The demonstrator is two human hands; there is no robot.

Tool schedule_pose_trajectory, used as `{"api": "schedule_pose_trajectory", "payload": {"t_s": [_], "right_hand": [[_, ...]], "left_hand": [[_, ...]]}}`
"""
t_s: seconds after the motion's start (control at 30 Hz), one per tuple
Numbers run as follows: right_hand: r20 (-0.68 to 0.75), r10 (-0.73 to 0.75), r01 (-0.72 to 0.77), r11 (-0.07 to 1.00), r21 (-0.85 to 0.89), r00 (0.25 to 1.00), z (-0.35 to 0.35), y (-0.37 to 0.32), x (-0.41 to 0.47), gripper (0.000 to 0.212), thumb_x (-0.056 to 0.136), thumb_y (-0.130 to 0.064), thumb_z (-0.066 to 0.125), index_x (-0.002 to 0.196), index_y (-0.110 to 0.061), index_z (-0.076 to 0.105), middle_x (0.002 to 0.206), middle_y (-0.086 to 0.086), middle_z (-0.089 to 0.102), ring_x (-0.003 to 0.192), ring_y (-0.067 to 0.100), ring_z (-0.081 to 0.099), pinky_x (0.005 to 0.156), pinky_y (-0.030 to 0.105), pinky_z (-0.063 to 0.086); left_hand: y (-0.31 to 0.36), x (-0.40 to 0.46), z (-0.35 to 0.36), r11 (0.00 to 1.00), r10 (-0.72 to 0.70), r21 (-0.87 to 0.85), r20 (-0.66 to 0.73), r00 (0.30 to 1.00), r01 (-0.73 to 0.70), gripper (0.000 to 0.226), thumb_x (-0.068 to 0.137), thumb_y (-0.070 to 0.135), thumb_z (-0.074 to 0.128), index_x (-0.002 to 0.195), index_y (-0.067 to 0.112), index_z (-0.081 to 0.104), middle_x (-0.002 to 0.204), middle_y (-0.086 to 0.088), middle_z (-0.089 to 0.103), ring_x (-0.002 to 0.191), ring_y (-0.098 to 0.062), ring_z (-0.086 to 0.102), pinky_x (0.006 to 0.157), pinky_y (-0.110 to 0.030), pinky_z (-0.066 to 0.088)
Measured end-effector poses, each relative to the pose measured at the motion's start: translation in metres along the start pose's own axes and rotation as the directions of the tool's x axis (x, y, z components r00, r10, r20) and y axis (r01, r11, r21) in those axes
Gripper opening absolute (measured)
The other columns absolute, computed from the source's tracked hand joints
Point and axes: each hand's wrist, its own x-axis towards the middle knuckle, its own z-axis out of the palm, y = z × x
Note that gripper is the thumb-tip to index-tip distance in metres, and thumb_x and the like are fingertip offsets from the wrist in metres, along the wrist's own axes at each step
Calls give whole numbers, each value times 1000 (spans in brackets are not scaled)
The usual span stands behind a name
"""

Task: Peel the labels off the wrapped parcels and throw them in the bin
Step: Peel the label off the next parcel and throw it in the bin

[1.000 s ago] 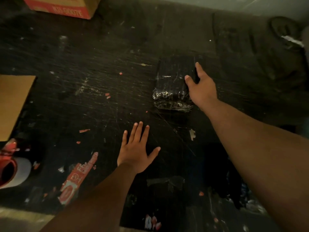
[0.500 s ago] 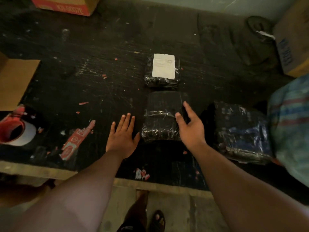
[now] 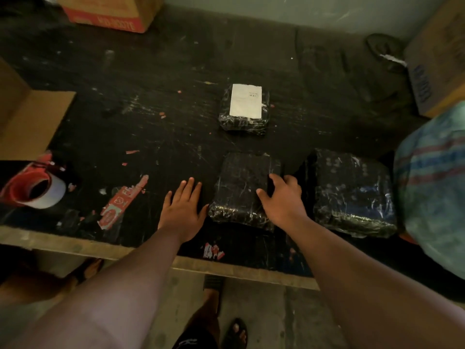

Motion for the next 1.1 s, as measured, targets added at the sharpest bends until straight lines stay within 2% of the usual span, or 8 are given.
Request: {"api": "schedule_pose_trajectory", "payload": {"t_s": [0.07,0.13,0.2,0.27,0.5,0.67,0.87,1.1], "right_hand": [[7,-43,43,996,-80,999,-11,-8,8,63,93,-53,51,148,-29,32,155,7,19,142,30,21,114,49,31],[30,-89,92,988,-125,996,-24,-19,23,63,93,-54,49,148,-29,32,154,5,23,141,30,23,113,49,31],[48,-141,146,980,-135,989,-38,-34,44,63,93,-54,49,148,-29,33,151,5,30,139,30,27,113,48,32],[62,-186,193,972,-137,981,-51,-50,69,62,93,-53,49,148,-28,35,149,6,35,138,30,30,113,46,32],[66,-234,242,958,-156,970,-66,-100,158,58,94,-49,51,145,-24,41,147,8,42,135,29,36,111,41,34],[84,-209,220,963,-156,974,-70,-113,203,57,95,-47,51,145,-24,40,149,8,41,137,28,36,112,42,34],[59,-196,205,958,-203,979,-80,-121,258,54,95,-43,53,143,-21,45,141,11,48,127,27,48,108,42,40],[53,-217,224,939,-260,975,-73,-136,313,48,99,-39,47,144,-22,43,148,7,43,137,27,36,111,39,33]], "left_hand": [[3,8,-15,1000,-10,-6,-5,1000,10,63,105,55,31,160,26,24,169,0,15,154,-24,15,122,-51,19],[4,24,-32,1000,-6,-7,-7,1000,6,53,104,54,35,147,24,42,152,-3,37,140,-25,35,113,-49,34],[5,46,-50,999,-17,-34,-7,1000,17,48,104,54,38,136,22,50,139,-4,47,130,-25,45,106,-47,41],[8,73,-67,993,-42,-110,-10,999,41,50,103,56,41,136,20,50,139,-6,50,128,-27,49,105,-48,41],[31,169,-105,969,25,-245,-76,997,-43,76,95,68,48,154,23,32,153,-5,31,141,-30,37,113,-52,34],[48,223,-112,954,91,-283,-36,995,-97,103,87,79,51,162,25,6,170,0,-1,155,-29,11,120,-57,23],[59,269,-113,929,126,-351,-2,992,-118,131,72,86,62,162,24,-10,170,3,-19,157,-22,-2,121,-58,17],[59,286,-96,905,154,-400,-17,988,-148,144,66,84,69,159,19,-20,165,7,-32,156,-16,-16,126,-51,14]]}}
